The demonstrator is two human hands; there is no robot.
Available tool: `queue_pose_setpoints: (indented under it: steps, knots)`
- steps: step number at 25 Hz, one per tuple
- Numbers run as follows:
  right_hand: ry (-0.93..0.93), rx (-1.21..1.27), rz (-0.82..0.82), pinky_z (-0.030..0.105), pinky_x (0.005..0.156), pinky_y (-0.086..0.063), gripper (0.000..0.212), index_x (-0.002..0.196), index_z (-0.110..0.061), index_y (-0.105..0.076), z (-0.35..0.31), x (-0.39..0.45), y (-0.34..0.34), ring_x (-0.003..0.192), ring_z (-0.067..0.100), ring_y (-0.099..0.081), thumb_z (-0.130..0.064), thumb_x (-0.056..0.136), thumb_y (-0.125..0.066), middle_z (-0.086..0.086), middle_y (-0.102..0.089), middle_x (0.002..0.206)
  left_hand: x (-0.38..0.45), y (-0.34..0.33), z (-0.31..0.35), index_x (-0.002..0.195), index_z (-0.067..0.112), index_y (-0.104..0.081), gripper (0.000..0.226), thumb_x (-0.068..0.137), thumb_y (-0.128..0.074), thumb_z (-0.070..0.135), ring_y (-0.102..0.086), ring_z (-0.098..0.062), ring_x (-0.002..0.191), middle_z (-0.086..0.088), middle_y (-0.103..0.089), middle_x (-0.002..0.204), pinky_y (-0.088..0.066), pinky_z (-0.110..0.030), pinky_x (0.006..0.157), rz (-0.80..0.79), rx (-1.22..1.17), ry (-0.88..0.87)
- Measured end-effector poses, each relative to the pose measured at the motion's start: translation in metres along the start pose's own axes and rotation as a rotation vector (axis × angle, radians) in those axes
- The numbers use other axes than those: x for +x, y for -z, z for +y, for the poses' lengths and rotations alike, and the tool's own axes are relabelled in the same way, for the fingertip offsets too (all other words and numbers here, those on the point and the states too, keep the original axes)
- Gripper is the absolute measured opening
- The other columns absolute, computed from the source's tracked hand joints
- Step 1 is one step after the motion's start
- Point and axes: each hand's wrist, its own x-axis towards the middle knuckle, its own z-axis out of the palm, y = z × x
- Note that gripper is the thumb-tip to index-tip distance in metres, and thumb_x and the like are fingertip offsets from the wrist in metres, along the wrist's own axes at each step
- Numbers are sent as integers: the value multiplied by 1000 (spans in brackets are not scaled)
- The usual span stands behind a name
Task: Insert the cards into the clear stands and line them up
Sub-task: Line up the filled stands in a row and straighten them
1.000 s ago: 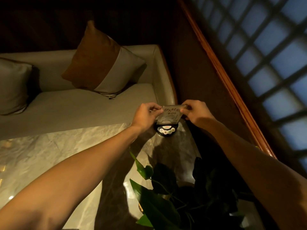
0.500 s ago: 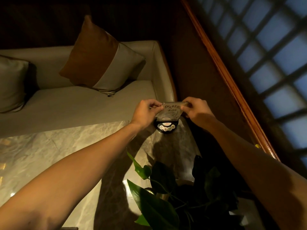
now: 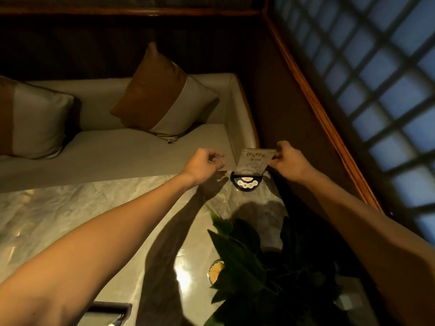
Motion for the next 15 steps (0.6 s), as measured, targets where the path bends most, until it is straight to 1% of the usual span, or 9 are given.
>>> queue_pose_setpoints:
  steps: [1,2,3,4,6,7,10,12,15]
  knots:
    - [-9,-20,4,39,95,-55,67,150,-4,-31,-8,-6,4,122,33,-61,-19,95,-66,18,-62,136,-14,12,0,123,6,-67,31,94,-67,16,-60,-13,92,-6,-67,104,-43,-6,66,-4,12,1]
    - [-19,-28,8,45,99,-54,66,149,-4,-31,-17,-12,8,123,35,-60,-18,95,-65,19,-59,137,-27,25,-1,122,5,-68,30,94,-67,16,-60,-13,91,-7,-68,105,-42,-6,61,-17,39,-4]
    - [-24,-31,24,47,100,-53,65,150,-5,-31,-29,-20,12,124,36,-59,-17,95,-64,21,-57,139,-42,37,-2,121,5,-68,30,94,-67,18,-60,-13,93,-7,-69,107,-40,-8,62,-28,63,-13]
    - [-20,-30,52,48,100,-53,66,151,-6,-30,-41,-29,15,125,36,-58,-17,95,-64,21,-55,141,-60,51,-4,121,6,-69,30,94,-67,19,-61,-13,95,-6,-70,109,-40,-9,67,-30,88,-17]
    - [-2,-10,93,47,100,-53,66,152,-8,-31,-70,-52,15,123,35,-58,-19,95,-65,20,-54,141,-95,76,-14,118,8,-70,29,93,-69,23,-63,-14,99,-3,-70,109,-41,-17,76,-9,111,-10]
    - [8,-7,107,45,98,-53,64,150,-9,-34,-83,-64,13,121,33,-59,-20,95,-65,18,-55,140,-112,87,-19,117,9,-71,29,93,-69,25,-64,-15,99,-3,-71,109,-43,-21,79,-2,122,-5]
    - [113,-25,98,34,91,-49,49,139,-8,-52,-130,-105,-6,118,28,-60,-24,95,-67,13,-61,135,-170,119,-37,117,12,-71,28,93,-69,27,-66,-16,99,-2,-72,110,-48,-28,82,-4,140,15]
    - [213,-22,47,31,90,-45,47,136,-10,-57,-166,-141,-35,118,25,-61,-26,93,-70,11,-64,131,-211,142,-56,118,11,-71,29,93,-68,25,-68,-17,98,-5,-73,110,-52,-30,84,-19,153,39]
    - [320,-26,-101,29,91,-46,49,136,-17,-58,-207,-195,-95,115,17,-61,-28,91,-72,6,-65,131,-265,167,-88,120,11,-69,31,92,-69,25,-65,-14,94,-5,-71,110,-47,-24,79,-58,183,74]
